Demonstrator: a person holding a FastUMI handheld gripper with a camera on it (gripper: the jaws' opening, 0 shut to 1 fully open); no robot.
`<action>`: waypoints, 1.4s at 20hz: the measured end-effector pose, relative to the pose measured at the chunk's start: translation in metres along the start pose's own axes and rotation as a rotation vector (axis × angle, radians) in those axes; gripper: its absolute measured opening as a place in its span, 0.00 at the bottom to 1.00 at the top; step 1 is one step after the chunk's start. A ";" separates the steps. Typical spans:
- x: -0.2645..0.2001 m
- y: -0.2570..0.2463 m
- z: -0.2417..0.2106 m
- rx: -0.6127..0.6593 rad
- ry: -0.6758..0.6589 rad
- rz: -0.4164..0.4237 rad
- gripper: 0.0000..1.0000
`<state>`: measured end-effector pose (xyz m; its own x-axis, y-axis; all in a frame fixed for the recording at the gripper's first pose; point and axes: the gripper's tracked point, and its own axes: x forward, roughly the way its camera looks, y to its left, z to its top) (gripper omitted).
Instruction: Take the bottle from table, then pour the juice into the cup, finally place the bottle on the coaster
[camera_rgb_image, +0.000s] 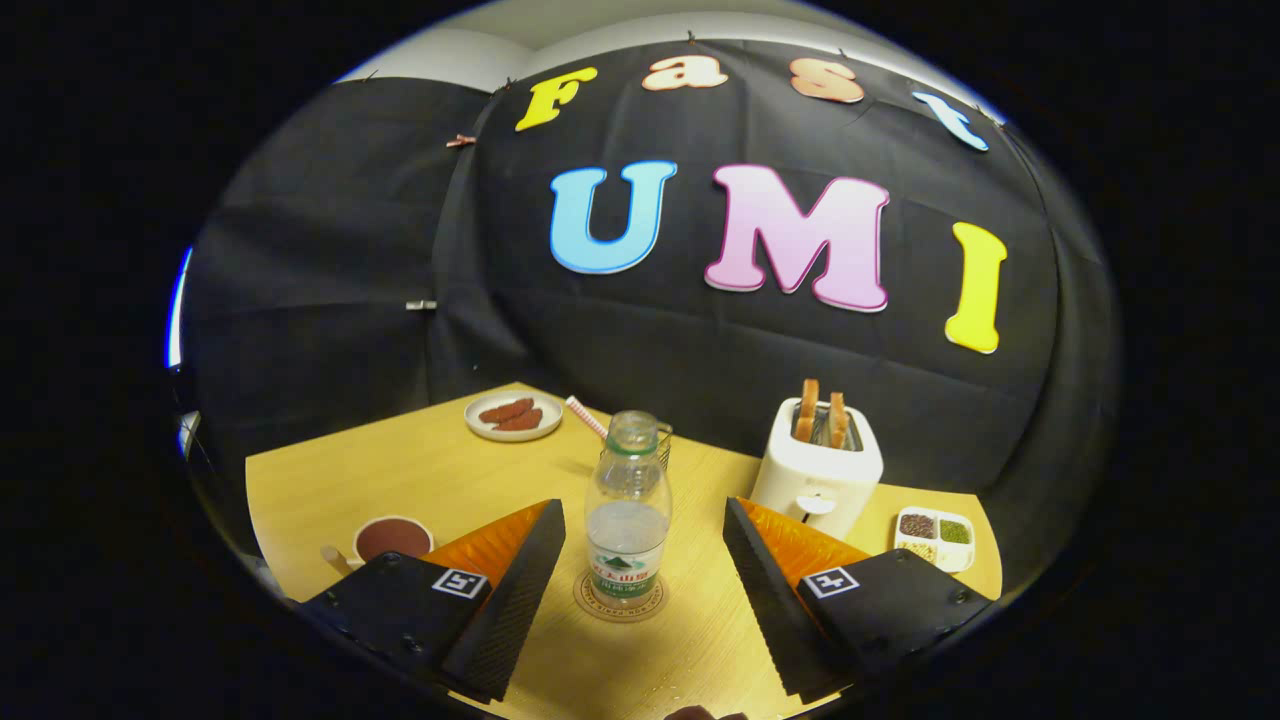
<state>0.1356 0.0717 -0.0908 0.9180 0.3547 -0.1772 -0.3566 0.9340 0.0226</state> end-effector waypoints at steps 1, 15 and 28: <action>-0.010 -0.009 0.012 -0.014 -0.023 -0.036 0.98; -0.194 -0.054 0.109 -0.026 -0.160 -0.374 0.98; -0.262 -0.069 0.045 0.103 -0.007 -0.506 0.98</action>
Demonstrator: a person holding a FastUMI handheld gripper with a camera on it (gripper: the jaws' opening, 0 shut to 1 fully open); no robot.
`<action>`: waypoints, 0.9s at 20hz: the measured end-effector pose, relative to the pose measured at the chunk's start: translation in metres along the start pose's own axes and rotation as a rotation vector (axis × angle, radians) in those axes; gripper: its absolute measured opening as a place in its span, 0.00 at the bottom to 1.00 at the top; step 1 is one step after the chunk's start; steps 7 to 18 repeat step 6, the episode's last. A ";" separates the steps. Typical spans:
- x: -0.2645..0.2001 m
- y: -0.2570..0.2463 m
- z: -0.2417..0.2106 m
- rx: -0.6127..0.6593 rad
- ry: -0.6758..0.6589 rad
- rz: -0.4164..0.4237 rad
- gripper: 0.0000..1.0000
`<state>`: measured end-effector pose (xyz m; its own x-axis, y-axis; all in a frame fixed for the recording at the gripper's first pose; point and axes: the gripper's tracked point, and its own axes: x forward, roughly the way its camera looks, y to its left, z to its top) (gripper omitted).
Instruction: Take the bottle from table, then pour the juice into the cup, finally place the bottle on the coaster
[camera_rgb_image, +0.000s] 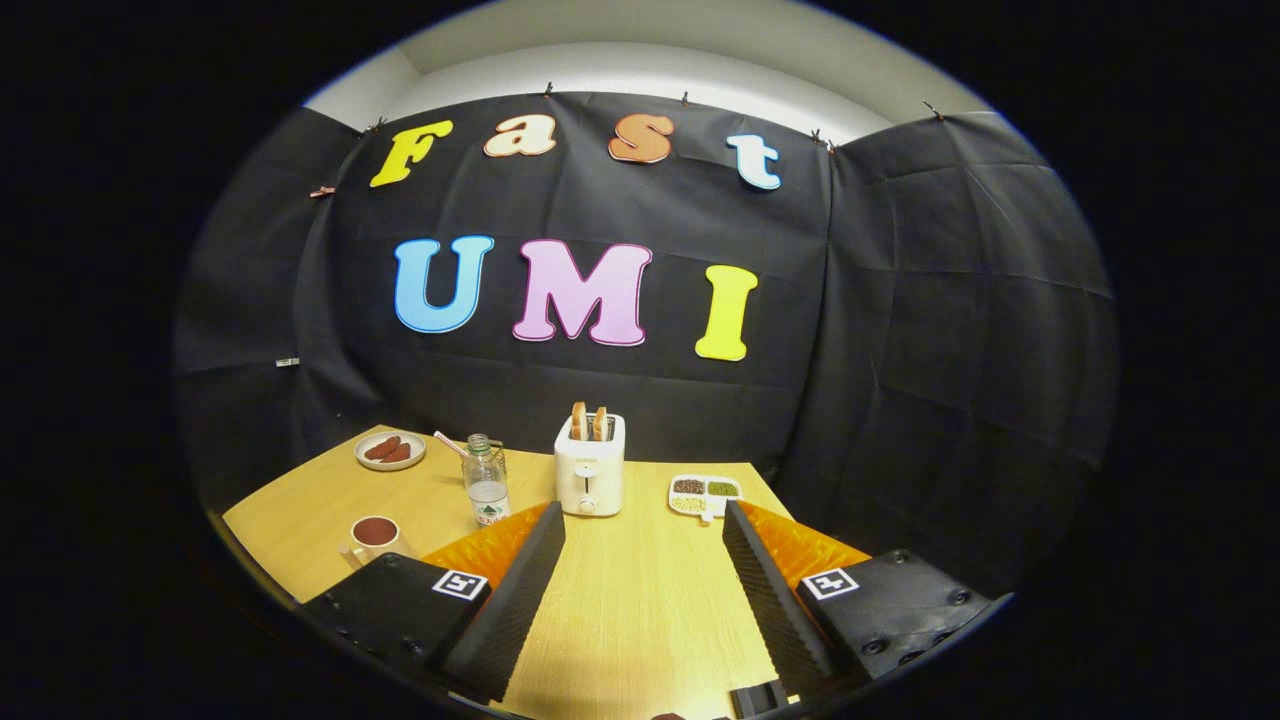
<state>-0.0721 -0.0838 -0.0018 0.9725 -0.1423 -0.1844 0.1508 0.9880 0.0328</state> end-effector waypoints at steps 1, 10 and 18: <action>0.003 0.000 0.002 0.001 -0.002 -0.002 0.98; 0.013 0.014 0.008 0.000 0.001 0.032 0.98; 0.013 0.014 0.008 0.000 0.001 0.032 0.98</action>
